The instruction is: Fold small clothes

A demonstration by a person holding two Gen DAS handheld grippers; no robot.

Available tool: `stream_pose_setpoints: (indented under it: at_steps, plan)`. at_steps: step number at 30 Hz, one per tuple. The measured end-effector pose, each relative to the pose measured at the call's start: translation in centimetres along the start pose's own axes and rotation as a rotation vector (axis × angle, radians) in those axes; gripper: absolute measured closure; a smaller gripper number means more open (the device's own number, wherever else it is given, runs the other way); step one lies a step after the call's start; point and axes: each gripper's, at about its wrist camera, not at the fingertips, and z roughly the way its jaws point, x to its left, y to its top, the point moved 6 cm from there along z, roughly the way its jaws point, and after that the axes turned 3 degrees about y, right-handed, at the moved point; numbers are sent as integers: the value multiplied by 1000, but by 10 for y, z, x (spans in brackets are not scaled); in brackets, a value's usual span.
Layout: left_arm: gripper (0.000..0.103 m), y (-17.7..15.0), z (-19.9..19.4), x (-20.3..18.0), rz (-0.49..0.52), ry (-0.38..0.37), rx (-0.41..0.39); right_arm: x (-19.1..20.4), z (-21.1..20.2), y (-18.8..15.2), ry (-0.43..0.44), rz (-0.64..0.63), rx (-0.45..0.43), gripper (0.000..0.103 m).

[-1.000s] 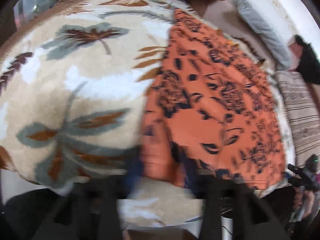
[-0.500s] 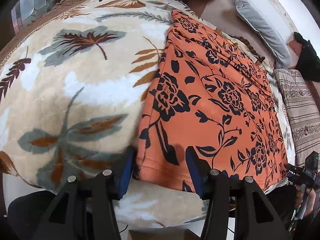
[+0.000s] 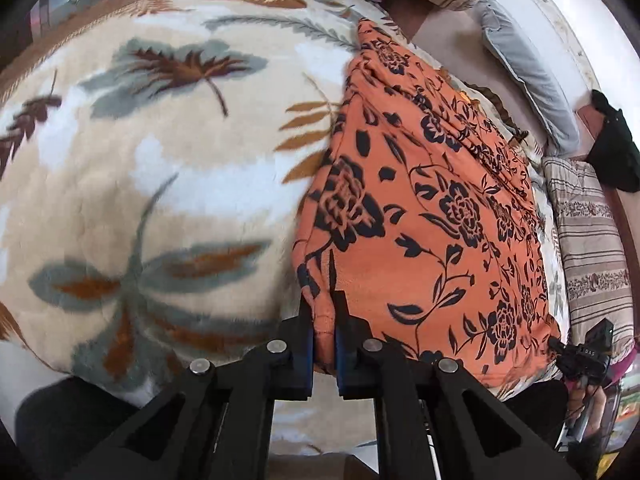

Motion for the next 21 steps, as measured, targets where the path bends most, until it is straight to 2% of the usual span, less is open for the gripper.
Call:
stream_pose_setpoints:
  at_steps: [4,9,13,15,18,19,21]
  plan:
    - [95,7,-14,0,9,-29,-30,5,-7,3,19,-15,-13,95]
    - [95,26,-32,-11,-10,-86,-90,16,-18,14,112,-7,-46,95]
    - [95,37,-21,-17,29,-34,-34,16,-10,23,140,24,-23,95]
    - [95,55,-25,-26,58,-42,-37,24,-8,37,159,17,-14,95]
    - [95,108,-43,-51,83,-121,-95,60,-13,87,219,-45,-53,95]
    - [95,137,-50,-65,101,-153,-129,81,-17,116,242,-87,-85,95]
    - [95,178,-54,-81,124,-165,-183,105,-21,162,272,-126,-136,95]
